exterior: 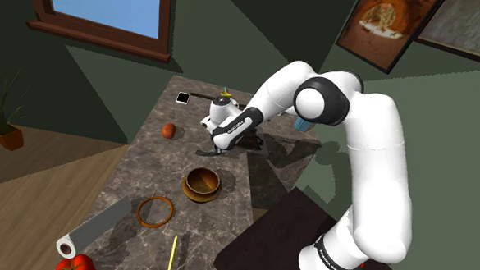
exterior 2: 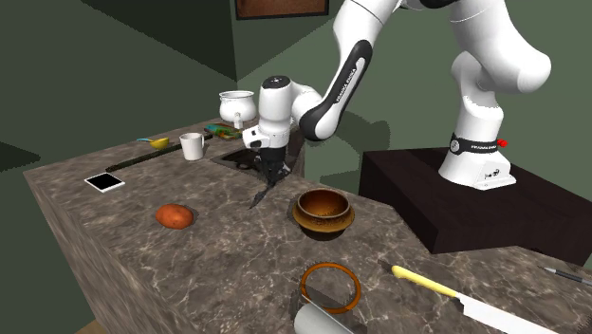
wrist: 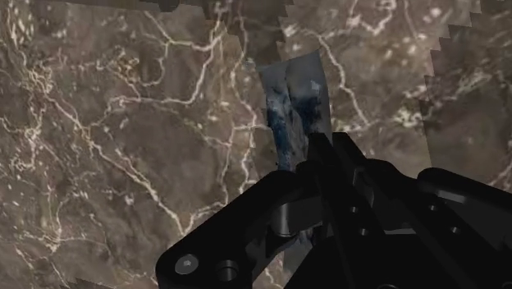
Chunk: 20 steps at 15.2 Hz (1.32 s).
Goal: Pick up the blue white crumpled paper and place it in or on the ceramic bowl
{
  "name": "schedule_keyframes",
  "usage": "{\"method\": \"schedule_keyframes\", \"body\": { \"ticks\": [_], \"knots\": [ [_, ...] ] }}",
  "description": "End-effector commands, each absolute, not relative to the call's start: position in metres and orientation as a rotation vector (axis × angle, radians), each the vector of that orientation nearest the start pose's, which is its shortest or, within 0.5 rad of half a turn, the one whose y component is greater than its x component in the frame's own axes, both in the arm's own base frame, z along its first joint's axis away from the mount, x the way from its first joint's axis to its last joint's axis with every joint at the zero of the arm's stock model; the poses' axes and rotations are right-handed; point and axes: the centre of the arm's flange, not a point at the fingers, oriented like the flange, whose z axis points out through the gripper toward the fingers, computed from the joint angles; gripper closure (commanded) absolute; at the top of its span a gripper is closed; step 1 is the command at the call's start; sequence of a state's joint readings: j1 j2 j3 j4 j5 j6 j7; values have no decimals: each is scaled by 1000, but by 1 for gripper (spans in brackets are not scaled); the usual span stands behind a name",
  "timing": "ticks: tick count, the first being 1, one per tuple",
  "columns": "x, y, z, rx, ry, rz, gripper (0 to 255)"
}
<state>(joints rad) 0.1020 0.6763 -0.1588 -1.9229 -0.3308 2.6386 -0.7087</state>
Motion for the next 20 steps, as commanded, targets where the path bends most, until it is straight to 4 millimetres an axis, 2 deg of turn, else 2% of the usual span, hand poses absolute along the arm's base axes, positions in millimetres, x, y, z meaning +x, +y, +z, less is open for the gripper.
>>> {"method": "schedule_keyframes", "body": {
  "ticks": [1,20],
  "knots": [
    [622,-24,151,-2998,-1595,115,255],
    [622,-24,251,-2998,-1595,115,255]
  ]
}}
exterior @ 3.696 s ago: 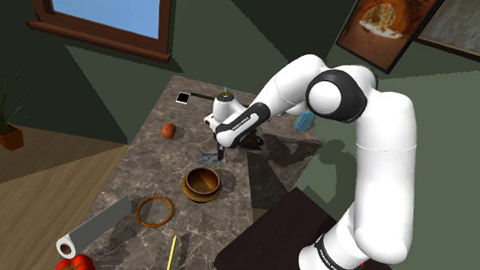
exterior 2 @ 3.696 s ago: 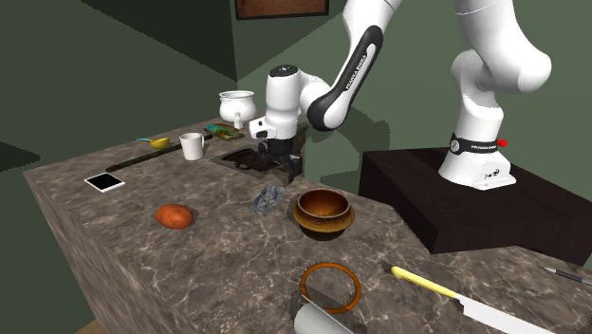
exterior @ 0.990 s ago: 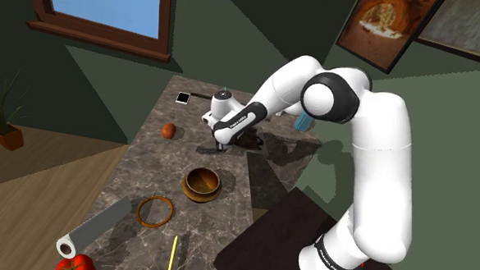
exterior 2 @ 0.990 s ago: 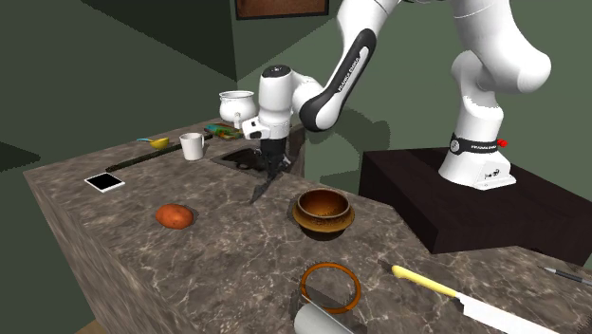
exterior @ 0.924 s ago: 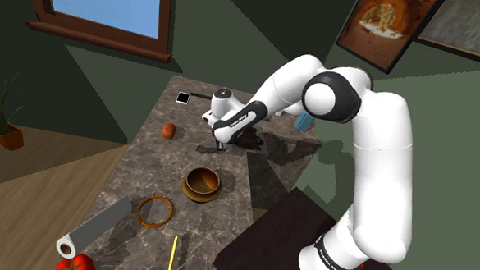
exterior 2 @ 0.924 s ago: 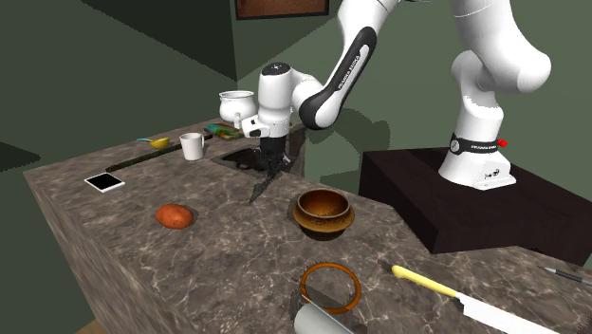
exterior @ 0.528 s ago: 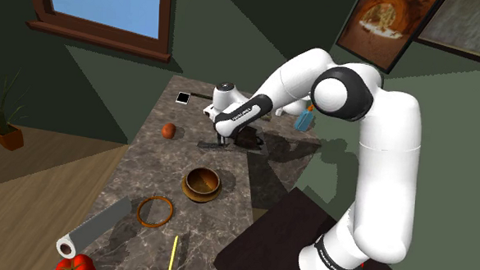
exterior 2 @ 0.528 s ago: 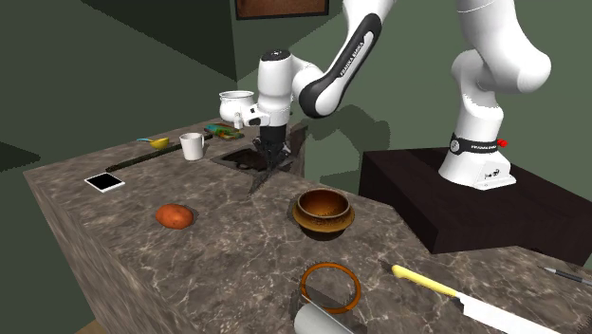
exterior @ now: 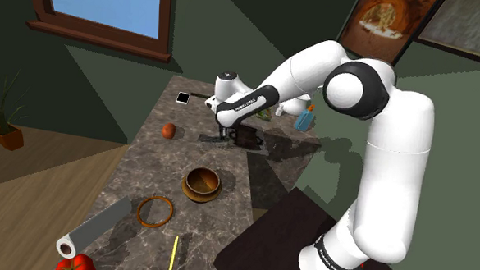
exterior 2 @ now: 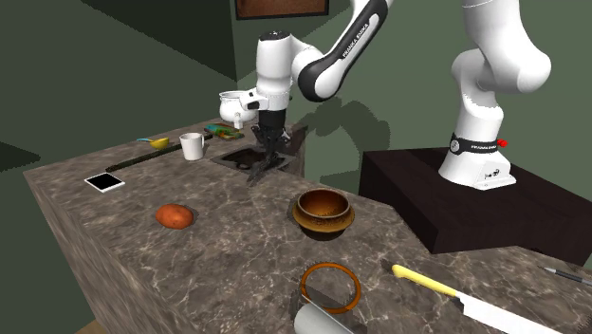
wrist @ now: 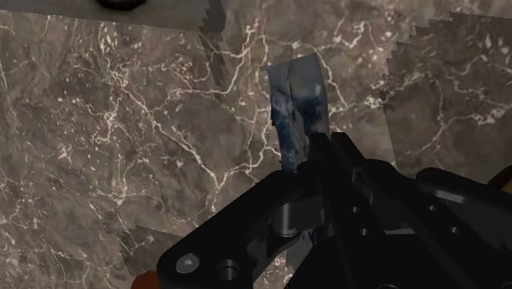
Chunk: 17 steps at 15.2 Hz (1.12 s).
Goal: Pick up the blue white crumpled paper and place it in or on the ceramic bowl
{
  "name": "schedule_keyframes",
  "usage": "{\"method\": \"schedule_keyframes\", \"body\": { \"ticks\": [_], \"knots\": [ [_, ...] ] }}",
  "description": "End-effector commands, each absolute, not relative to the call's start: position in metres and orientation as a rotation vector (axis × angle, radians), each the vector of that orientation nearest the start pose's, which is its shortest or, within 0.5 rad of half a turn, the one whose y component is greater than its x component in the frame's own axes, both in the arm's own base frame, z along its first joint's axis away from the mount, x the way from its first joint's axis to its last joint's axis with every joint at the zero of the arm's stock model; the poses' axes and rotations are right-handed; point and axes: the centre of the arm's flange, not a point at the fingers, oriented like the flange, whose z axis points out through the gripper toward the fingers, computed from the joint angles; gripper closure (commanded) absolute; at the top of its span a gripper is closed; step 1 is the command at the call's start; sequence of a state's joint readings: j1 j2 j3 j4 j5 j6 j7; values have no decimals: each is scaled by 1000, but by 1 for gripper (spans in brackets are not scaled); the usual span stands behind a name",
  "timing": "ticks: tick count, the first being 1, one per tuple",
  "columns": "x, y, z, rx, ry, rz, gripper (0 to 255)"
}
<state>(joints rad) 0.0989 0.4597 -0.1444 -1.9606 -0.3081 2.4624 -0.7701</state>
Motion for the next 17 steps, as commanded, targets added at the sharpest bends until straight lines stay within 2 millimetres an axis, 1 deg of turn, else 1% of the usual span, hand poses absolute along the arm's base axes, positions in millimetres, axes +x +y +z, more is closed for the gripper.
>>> {"method": "schedule_keyframes", "body": {
  "ticks": [1,3,4,17],
  "knots": [
    [622,-24,256,-2998,-1595,115,255],
    [622,-24,267,-2998,-1595,115,255],
    [622,-24,268,-2998,-1595,115,255],
    [513,109,264,-2998,-1595,115,255]
  ]
}}
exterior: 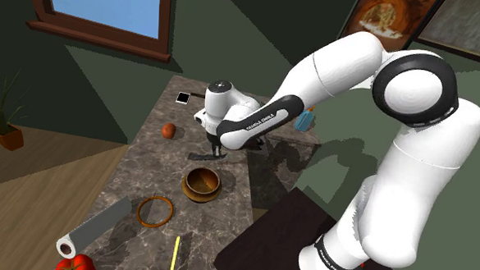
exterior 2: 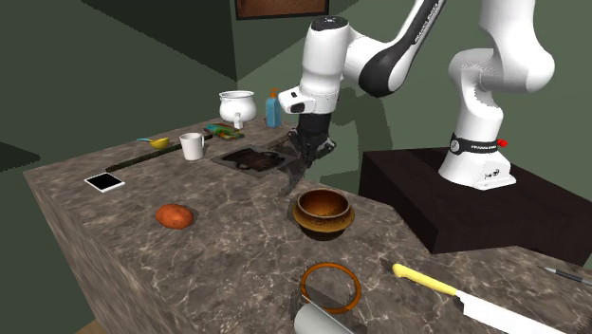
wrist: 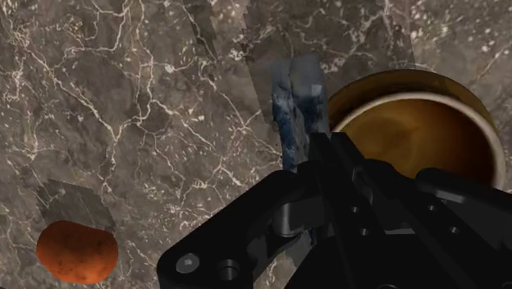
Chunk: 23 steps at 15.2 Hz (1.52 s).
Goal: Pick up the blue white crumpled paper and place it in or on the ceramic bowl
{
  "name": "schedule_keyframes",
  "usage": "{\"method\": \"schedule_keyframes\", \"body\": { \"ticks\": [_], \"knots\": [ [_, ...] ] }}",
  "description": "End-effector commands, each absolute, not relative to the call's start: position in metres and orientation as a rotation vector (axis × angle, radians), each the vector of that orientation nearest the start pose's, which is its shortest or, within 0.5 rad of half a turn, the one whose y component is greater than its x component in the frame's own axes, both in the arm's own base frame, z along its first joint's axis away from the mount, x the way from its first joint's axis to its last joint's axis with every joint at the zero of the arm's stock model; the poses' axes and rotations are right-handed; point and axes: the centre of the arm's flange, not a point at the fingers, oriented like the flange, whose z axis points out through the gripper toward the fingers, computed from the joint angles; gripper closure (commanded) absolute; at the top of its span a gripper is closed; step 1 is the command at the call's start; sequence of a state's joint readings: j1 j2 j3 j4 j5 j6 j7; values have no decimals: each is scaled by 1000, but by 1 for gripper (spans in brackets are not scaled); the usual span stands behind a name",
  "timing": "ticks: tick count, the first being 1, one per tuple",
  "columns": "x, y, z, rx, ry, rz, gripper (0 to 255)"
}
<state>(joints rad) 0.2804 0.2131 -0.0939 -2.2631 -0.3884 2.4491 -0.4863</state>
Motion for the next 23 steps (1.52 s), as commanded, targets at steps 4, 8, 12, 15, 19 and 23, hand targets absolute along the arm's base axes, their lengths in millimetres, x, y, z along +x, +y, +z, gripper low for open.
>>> {"method": "schedule_keyframes", "body": {
  "ticks": [4,8,12,15,19,23],
  "knots": [
    [488,139,258,-2998,-1595,115,255],
    [488,139,237,-2998,-1595,115,255],
    [488,139,216,-2998,-1595,115,255],
    [488,139,198,-2998,-1595,115,255],
    [488,139,198,-2998,-1595,115,255],
    [488,139,198,-2998,-1594,115,255]
  ]
}}
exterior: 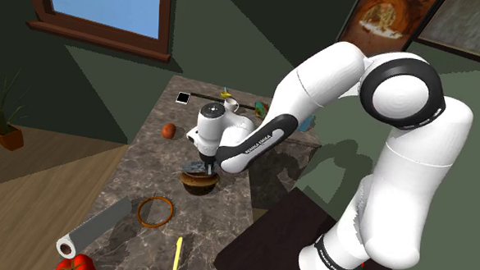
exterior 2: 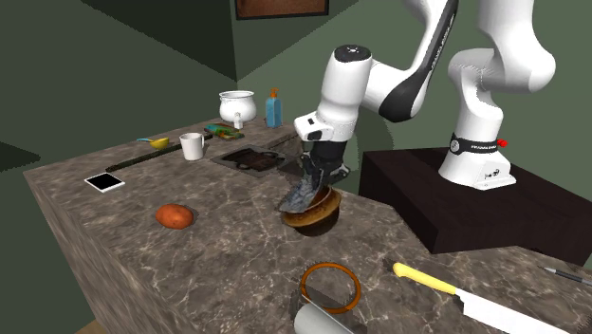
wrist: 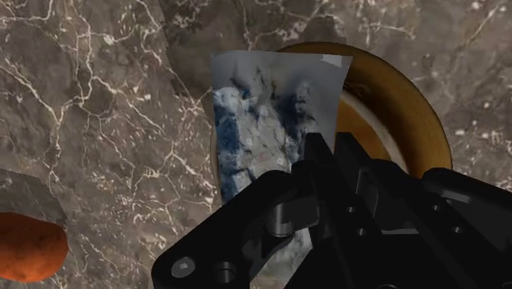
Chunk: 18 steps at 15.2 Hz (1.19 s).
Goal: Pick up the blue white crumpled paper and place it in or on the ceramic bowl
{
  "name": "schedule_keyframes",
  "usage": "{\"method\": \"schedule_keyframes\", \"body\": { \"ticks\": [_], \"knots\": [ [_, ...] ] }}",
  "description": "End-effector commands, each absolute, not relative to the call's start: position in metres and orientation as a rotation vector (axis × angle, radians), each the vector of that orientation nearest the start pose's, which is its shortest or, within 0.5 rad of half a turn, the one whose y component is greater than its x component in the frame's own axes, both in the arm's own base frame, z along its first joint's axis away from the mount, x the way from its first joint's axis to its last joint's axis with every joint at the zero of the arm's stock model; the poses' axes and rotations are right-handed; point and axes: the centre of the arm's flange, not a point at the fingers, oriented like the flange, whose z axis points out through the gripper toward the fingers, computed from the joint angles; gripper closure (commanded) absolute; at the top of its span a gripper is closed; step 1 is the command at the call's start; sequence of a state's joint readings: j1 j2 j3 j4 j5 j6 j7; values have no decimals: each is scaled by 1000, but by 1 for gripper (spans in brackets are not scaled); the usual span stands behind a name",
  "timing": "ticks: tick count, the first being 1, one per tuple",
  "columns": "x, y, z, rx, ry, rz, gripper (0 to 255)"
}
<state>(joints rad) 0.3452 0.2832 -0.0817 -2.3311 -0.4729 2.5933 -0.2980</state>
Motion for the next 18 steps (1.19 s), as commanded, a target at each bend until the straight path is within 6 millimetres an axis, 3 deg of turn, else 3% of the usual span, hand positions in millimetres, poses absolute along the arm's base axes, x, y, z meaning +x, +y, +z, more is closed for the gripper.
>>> {"method": "schedule_keyframes", "body": {
  "ticks": [1,6,10,18],
  "knots": [
    [490,139,194,-2998,-1594,115,0],
    [488,139,198,-2998,-1595,115,0],
    [485,152,246,-2998,-1595,115,0],
    [485,152,246,-2998,-1595,115,0]
  ]
}}
